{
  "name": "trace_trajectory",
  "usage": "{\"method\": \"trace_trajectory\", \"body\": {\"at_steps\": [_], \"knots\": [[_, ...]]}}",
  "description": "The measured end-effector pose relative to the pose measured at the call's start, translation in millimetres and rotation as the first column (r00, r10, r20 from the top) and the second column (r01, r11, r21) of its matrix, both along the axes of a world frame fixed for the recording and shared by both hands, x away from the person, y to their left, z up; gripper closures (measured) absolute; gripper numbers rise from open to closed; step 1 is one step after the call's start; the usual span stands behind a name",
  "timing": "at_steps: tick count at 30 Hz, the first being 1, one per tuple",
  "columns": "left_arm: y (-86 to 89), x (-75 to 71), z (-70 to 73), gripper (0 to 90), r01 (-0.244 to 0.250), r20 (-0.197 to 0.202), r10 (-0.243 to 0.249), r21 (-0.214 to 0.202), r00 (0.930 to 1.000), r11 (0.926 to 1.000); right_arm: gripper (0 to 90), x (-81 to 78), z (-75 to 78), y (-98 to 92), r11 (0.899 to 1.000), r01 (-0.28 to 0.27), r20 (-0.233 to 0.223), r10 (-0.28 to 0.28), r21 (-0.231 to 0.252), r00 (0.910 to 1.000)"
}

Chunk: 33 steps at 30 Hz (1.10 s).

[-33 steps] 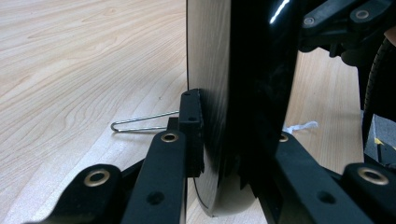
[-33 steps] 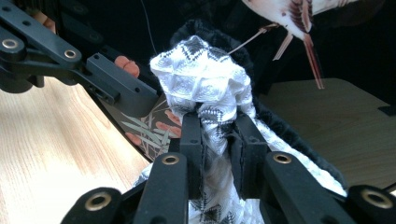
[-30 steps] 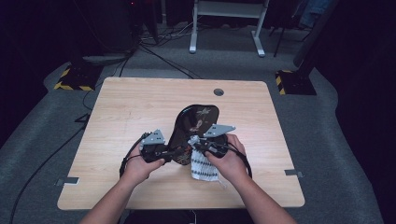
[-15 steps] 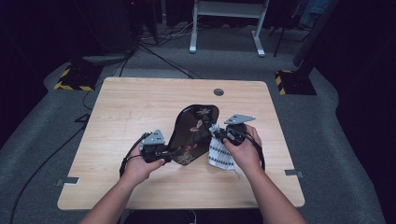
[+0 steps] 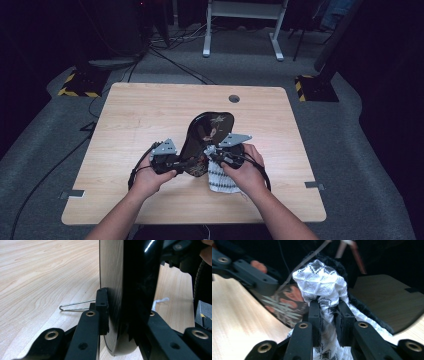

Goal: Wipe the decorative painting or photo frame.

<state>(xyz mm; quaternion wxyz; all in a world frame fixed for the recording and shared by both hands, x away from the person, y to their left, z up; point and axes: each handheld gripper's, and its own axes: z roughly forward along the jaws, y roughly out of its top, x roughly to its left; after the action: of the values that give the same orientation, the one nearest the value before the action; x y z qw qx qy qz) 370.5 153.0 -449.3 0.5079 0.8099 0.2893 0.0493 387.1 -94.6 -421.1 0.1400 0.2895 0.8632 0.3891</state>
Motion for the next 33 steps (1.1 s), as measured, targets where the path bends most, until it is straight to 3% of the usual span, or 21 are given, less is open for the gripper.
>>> {"method": "trace_trajectory", "body": {"at_steps": [7,14,18,23,27,33], "knots": [[0.3,-0.2,0.3,78.3,-0.003,0.001,0.003,0.004,1.0,1.0,78.1,-2.9,-2.7,4.4,1.0,-0.019,-0.003,0.019,0.008,0.9998],[0.3,-0.4,0.5,78.2,-0.002,0.005,0.002,0.008,1.0,1.0,78.2,14.1,-3.0,-19.9,0.997,0.077,-0.004,-0.077,0.009,0.997],[0.4,-0.1,0.5,78.0,0.001,0.009,-0.001,0.011,1.0,0.9999,78.0,25.1,-2.8,-35.6,0.988,0.153,-0.006,-0.153,0.015,0.9882],[-0.2,-0.4,0.7,77.8,-0.003,0.008,0.003,0.013,1.0,0.9999,78.0,34.1,-2.9,-47.4,0.978,0.207,-0.003,-0.207,0.02,0.9783],[-0.3,-0.4,0.7,77.8,-0.005,0.006,0.004,0.013,1.0,0.9999,77.9,31.6,-3.4,-44.0,0.98,0.197,0.004,-0.197,0.015,0.9803],[-0.6,-0.6,0.8,77.8,-0.008,0.004,0.008,0.012,1.0,0.9999,77.8,16.0,-4.5,-21.3,0.994,0.11,0.004,-0.11,0.003,0.9939]]}}
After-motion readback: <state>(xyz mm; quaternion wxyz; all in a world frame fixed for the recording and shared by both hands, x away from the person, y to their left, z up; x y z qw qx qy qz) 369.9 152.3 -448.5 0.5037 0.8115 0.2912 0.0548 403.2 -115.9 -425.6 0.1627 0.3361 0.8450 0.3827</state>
